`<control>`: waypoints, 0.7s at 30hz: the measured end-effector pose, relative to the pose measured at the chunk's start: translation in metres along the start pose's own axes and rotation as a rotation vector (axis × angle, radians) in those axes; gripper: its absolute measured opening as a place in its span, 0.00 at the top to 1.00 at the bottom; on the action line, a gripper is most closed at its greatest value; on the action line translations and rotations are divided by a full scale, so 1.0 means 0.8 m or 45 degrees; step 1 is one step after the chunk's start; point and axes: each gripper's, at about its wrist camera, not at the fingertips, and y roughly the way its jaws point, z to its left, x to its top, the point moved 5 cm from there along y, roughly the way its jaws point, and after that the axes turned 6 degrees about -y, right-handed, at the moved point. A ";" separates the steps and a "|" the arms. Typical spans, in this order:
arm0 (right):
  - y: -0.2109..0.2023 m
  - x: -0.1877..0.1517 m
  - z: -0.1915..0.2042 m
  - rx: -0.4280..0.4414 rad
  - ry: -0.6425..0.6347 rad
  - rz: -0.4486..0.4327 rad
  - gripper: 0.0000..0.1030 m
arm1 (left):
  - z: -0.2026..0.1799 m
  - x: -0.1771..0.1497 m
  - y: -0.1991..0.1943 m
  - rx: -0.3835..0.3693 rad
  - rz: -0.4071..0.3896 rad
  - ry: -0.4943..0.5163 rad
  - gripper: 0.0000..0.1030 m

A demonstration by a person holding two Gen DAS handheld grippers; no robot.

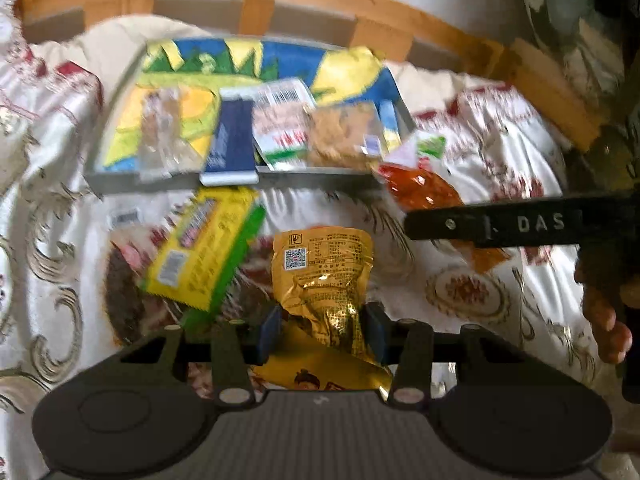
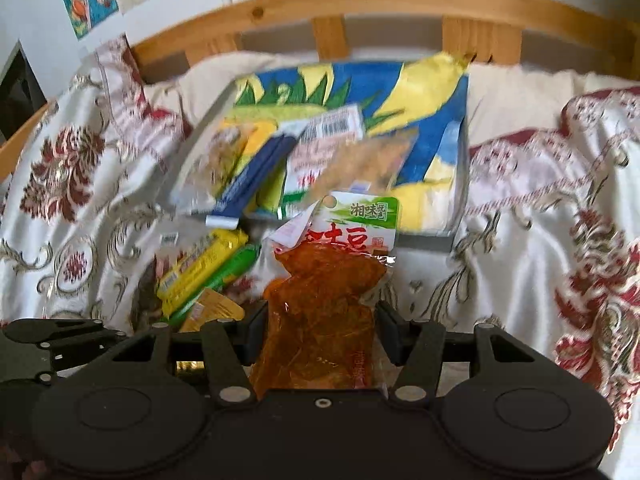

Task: Organize snacks
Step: 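Lift the gold pouch with the left tool while the right tool carries the spicy packet to the tray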

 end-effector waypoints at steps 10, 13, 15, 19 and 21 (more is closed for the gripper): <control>-0.023 0.024 0.003 -0.013 0.076 -0.185 0.44 | 0.012 0.041 -0.032 0.126 -0.228 -0.064 0.52; -0.028 0.031 0.006 -0.029 0.078 -0.242 0.44 | 0.013 0.053 -0.038 0.143 -0.260 -0.090 0.52; -0.031 0.037 0.008 -0.039 0.083 -0.276 0.44 | 0.013 0.060 -0.043 0.149 -0.285 -0.107 0.52; -0.038 0.057 0.015 -0.051 0.103 -0.341 0.43 | 0.011 0.078 -0.052 0.152 -0.340 -0.115 0.52; -0.042 0.071 0.019 -0.056 0.087 -0.384 0.43 | 0.010 0.089 -0.056 0.135 -0.360 -0.110 0.52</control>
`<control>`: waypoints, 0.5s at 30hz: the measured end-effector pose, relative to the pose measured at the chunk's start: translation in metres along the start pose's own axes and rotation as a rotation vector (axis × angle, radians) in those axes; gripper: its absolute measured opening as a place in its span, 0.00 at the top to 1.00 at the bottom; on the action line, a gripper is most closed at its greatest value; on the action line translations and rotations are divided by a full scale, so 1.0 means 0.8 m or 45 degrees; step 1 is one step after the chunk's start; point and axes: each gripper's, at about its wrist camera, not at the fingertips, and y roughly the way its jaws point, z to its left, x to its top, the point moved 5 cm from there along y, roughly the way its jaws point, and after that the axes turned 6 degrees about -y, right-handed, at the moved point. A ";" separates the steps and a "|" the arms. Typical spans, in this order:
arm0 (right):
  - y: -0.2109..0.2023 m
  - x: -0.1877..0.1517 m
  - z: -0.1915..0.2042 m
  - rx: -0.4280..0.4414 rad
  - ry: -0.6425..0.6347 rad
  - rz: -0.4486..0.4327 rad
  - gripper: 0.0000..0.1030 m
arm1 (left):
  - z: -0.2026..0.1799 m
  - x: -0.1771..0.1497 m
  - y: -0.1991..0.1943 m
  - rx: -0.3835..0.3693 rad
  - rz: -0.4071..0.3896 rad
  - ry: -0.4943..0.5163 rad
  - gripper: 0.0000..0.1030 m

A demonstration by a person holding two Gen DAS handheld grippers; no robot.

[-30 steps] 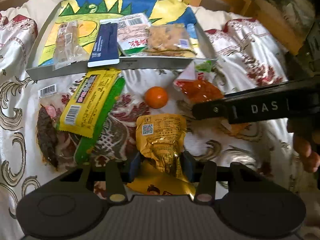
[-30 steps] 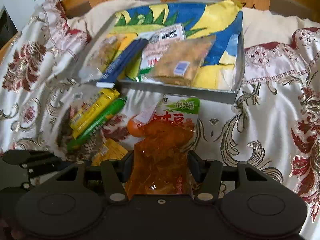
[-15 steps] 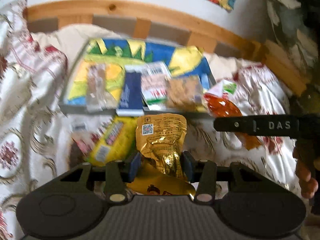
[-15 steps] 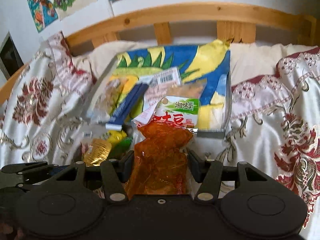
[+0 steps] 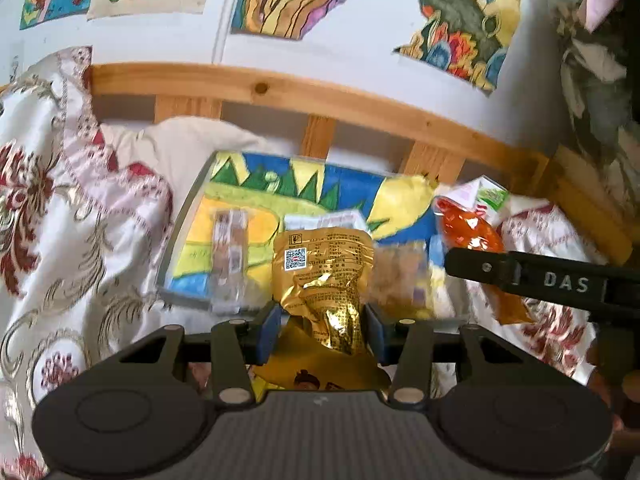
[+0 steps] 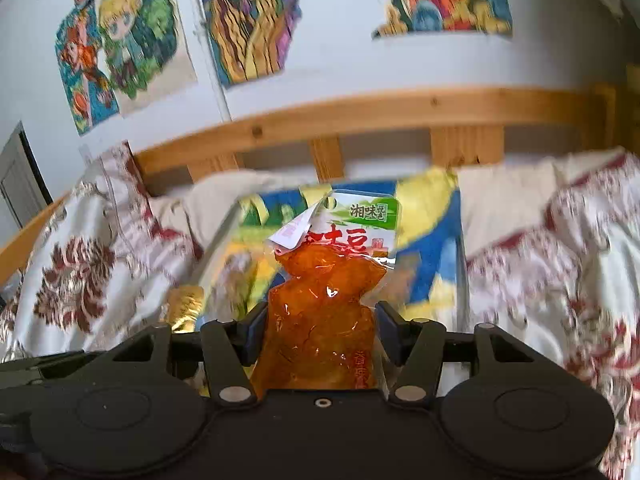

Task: Organize snacks
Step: 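Lift the gold pouch with the left tool while the right tool carries the spicy packet to the tray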

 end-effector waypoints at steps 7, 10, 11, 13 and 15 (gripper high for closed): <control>0.023 0.020 0.000 -0.055 -0.158 -0.145 0.43 | -0.001 0.050 0.022 -0.002 -0.107 -0.012 0.52; 0.039 0.020 -0.012 -0.104 -0.220 -0.176 0.43 | -0.001 0.069 0.050 0.001 -0.115 -0.042 0.52; 0.043 0.019 -0.016 -0.117 -0.230 -0.177 0.43 | -0.002 0.073 0.060 0.001 -0.112 -0.047 0.52; 0.055 0.019 -0.026 -0.133 -0.235 -0.173 0.43 | -0.006 0.080 0.083 -0.002 -0.102 -0.055 0.52; 0.066 0.018 -0.034 -0.145 -0.248 -0.170 0.43 | -0.011 0.085 0.106 -0.025 -0.086 -0.071 0.52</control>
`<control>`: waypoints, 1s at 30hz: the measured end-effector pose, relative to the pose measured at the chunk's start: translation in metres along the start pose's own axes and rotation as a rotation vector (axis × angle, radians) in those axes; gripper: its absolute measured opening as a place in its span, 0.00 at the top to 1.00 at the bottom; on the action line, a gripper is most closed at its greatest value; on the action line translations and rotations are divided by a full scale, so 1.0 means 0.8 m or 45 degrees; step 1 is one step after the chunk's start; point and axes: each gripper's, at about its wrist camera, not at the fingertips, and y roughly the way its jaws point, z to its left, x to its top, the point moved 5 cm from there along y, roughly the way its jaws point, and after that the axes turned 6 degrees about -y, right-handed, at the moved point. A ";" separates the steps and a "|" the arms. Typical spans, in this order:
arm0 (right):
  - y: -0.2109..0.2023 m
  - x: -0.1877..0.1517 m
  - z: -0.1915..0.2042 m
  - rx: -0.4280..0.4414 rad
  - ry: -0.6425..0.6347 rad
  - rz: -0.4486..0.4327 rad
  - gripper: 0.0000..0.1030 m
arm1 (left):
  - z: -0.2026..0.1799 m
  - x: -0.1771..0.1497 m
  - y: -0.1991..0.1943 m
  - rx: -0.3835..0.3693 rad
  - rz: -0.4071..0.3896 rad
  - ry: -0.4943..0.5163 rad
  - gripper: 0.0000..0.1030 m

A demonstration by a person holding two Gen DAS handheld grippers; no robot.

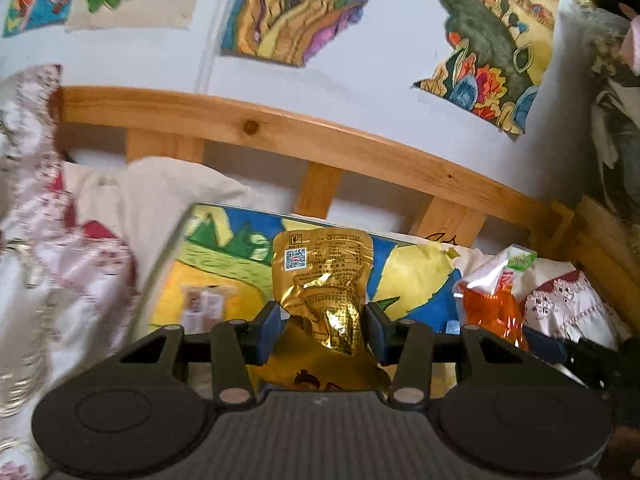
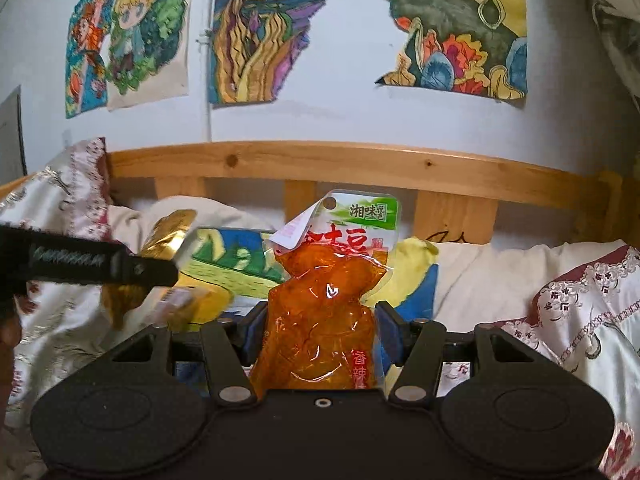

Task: Organize snacks
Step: 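Lift the gold pouch with the left tool while the right tool carries the spicy packet to the tray, then open the left tool over the tray while the right tool releases the spicy packet there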

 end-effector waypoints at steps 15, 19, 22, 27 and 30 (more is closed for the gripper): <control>0.056 -0.021 -0.030 0.034 0.105 0.156 0.43 | -0.029 -0.039 0.127 0.017 0.190 -0.074 0.52; 0.062 -0.026 -0.036 0.025 0.159 0.199 0.43 | -0.027 -0.042 0.133 0.049 0.207 -0.043 0.51; 0.068 -0.032 -0.041 0.034 0.198 0.230 0.43 | -0.024 -0.044 0.136 0.073 0.231 -0.045 0.51; 0.077 -0.044 -0.043 0.068 0.210 0.298 0.41 | -0.020 -0.046 0.140 0.090 0.291 -0.069 0.50; 0.079 -0.048 -0.045 0.085 0.232 0.308 0.40 | -0.020 -0.044 0.140 0.103 0.314 -0.082 0.49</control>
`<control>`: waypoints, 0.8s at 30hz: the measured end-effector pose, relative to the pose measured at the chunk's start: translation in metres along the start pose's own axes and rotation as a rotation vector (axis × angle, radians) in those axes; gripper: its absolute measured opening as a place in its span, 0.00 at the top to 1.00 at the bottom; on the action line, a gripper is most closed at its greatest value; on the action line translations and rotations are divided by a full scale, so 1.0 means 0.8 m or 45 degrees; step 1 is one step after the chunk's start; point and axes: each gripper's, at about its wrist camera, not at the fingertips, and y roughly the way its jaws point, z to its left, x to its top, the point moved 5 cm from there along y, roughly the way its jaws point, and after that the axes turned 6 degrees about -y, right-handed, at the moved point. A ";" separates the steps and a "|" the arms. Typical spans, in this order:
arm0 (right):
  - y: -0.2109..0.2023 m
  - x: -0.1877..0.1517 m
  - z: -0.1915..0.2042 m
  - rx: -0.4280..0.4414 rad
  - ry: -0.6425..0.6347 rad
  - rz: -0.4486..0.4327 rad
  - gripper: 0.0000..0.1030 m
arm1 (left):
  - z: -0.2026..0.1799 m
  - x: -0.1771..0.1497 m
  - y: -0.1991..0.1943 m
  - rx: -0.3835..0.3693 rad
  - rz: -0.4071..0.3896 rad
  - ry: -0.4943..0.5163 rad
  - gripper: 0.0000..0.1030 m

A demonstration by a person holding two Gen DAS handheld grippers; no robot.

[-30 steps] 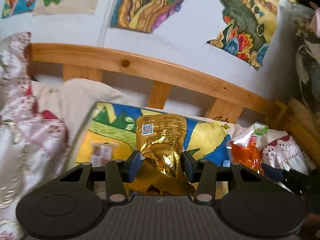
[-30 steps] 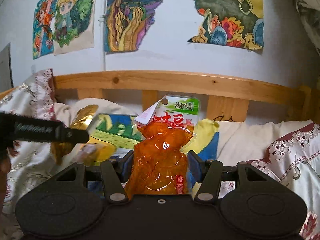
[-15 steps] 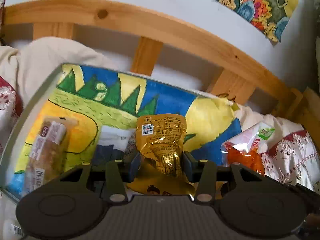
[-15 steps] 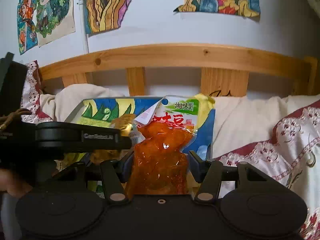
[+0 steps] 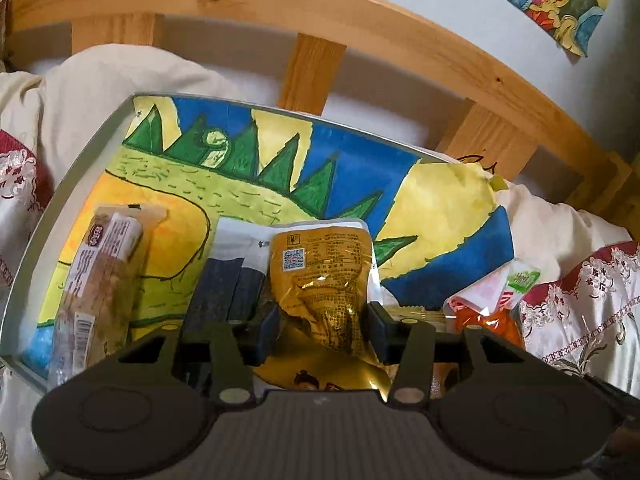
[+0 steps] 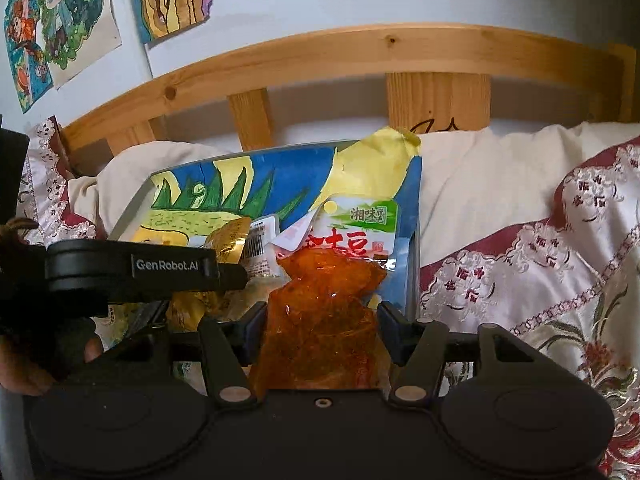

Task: Organize snacks
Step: 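Open the left tool over the tray while the right tool releases the spicy packet there, then raise both tools away from the tray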

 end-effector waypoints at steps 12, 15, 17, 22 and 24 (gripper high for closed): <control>-0.006 -0.002 -0.009 -0.008 0.049 -0.027 0.26 | -0.001 0.006 -0.029 -0.024 -0.053 -0.015 0.37; -0.015 0.003 -0.009 -0.029 0.042 -0.067 0.24 | 0.002 0.008 -0.048 -0.019 -0.107 -0.002 0.26; -0.023 0.006 -0.011 -0.042 0.039 -0.098 0.22 | 0.005 0.011 -0.062 -0.014 -0.151 0.002 0.20; -0.056 0.011 -0.016 -0.051 0.093 -0.186 0.13 | 0.010 0.011 -0.105 0.028 -0.273 0.010 0.09; -0.072 0.010 -0.017 -0.053 0.126 -0.220 0.10 | 0.014 0.008 -0.124 0.047 -0.334 0.012 0.03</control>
